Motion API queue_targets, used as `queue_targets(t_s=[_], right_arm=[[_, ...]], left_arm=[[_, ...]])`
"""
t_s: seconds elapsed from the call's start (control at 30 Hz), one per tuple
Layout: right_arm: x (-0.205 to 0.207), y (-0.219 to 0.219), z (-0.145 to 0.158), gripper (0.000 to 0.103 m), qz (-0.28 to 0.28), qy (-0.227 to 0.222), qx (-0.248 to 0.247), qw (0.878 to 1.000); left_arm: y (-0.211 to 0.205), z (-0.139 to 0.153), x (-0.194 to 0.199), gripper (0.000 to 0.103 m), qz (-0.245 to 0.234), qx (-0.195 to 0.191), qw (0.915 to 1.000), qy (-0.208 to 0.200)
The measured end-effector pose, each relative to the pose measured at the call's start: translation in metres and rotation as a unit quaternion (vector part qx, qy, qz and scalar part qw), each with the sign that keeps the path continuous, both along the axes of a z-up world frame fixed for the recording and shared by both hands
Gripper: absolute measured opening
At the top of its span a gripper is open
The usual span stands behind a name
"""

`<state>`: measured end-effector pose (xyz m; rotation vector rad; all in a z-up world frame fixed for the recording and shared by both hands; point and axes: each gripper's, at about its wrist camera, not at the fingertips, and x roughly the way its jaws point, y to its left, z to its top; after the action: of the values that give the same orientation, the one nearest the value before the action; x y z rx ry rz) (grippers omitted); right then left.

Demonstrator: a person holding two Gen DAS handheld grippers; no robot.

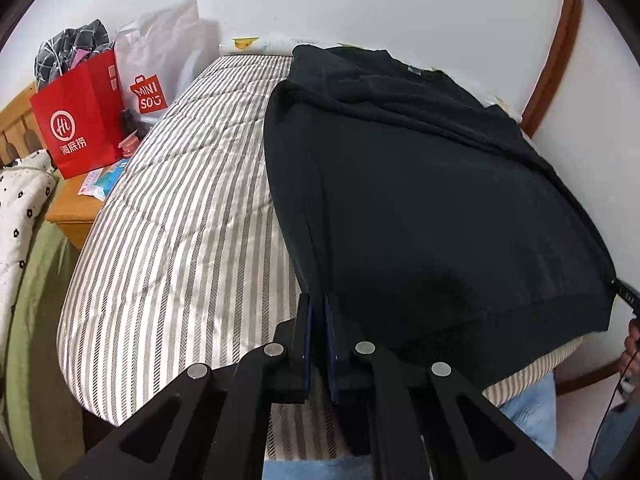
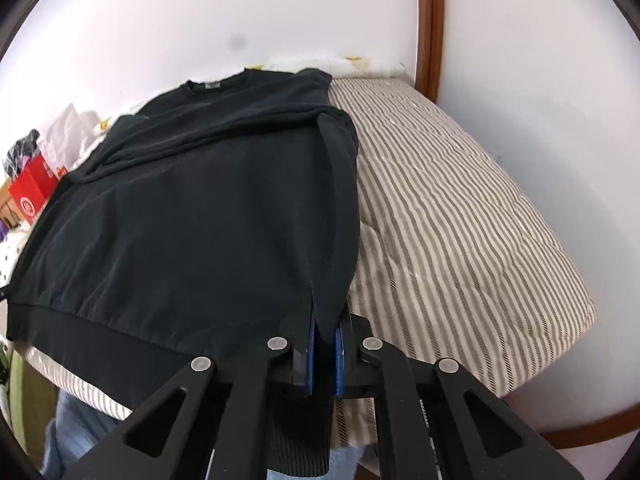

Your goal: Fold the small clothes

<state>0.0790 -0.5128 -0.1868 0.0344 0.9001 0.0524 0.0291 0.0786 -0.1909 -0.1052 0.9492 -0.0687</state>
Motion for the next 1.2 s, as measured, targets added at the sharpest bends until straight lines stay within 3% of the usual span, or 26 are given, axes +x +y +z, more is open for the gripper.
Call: queue_targets(t_s=[0.2, 0.27, 0.37, 0.63, 0.9, 1.1, 1.2], right_arm=[[0.010, 0.006, 0.003, 0.012, -0.005, 0.015, -0.013, 1.000], [0.012, 0.005, 0.014, 0.016, -0.011, 0.003, -0.017, 1.000], [0.028, 0.009, 0.035, 0.021, -0.016, -0.020, -0.032, 0.999], [0.106, 0.058, 0.056, 0.028, 0.011, -0.040, -0.029, 0.999], [0.172, 0.118, 0.045, 0.031, 0.043, -0.030, -0.042, 0.998], [0.219, 0.169, 0.042, 0.031, 0.080, -0.024, -0.038, 0.996], [0.237, 0.199, 0.040, 0.036, 0.112, -0.025, -0.035, 0.993]], left_arm=[[0.007, 0.005, 0.012, 0.010, -0.002, -0.010, 0.9999, -0.004], [0.007, 0.012, 0.019, 0.024, 0.002, -0.005, 0.9999, -0.015], [0.005, 0.024, 0.037, 0.034, 0.001, -0.008, 0.9997, -0.025], [-0.014, 0.040, 0.120, 0.036, -0.015, -0.021, 0.9992, -0.030], [-0.024, 0.043, 0.220, 0.036, -0.019, -0.035, 0.9989, -0.027], [-0.019, 0.039, 0.275, 0.038, -0.010, -0.037, 0.9991, -0.021], [-0.014, 0.033, 0.295, 0.042, -0.009, -0.036, 0.9992, -0.013]])
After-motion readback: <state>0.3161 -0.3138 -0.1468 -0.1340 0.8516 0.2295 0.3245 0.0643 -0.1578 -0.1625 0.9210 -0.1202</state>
